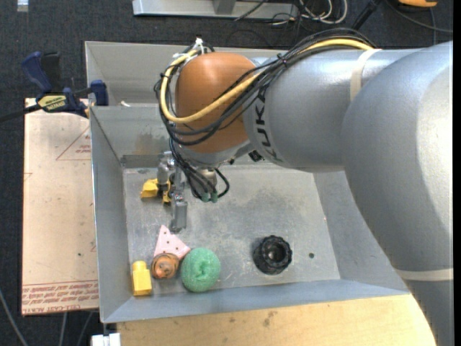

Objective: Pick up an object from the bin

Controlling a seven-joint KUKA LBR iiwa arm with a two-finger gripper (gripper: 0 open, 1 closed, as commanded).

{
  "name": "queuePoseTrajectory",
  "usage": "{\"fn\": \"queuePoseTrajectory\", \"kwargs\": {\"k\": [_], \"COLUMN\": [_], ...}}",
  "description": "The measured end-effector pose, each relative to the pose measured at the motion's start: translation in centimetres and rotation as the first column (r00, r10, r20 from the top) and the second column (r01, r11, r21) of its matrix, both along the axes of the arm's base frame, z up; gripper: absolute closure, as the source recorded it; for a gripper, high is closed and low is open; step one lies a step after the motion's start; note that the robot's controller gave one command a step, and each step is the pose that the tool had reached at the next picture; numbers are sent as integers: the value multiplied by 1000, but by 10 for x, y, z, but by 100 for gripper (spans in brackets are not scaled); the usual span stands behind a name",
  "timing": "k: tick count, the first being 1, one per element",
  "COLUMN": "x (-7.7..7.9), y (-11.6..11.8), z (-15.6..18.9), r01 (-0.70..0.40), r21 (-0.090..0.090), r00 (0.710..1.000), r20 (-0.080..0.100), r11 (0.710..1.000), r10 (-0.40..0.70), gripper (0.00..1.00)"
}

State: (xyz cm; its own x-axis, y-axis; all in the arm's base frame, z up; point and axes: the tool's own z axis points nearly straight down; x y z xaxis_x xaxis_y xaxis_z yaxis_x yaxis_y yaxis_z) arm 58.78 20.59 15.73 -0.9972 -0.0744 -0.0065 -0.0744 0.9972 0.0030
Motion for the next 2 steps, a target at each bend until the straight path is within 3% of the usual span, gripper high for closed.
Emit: {"fn": "queuePoseTrajectory", "kwargs": {"k": [1,2], "x": [43,40], "y": [-7,-26], "z": [-46,-36], "r01": [-140,-152], "r21": [-1,-2], "r00": [990,988], "r20": [3,-4], "r11": [990,988], "r10": [140,152], "gripper": [0,100]}}
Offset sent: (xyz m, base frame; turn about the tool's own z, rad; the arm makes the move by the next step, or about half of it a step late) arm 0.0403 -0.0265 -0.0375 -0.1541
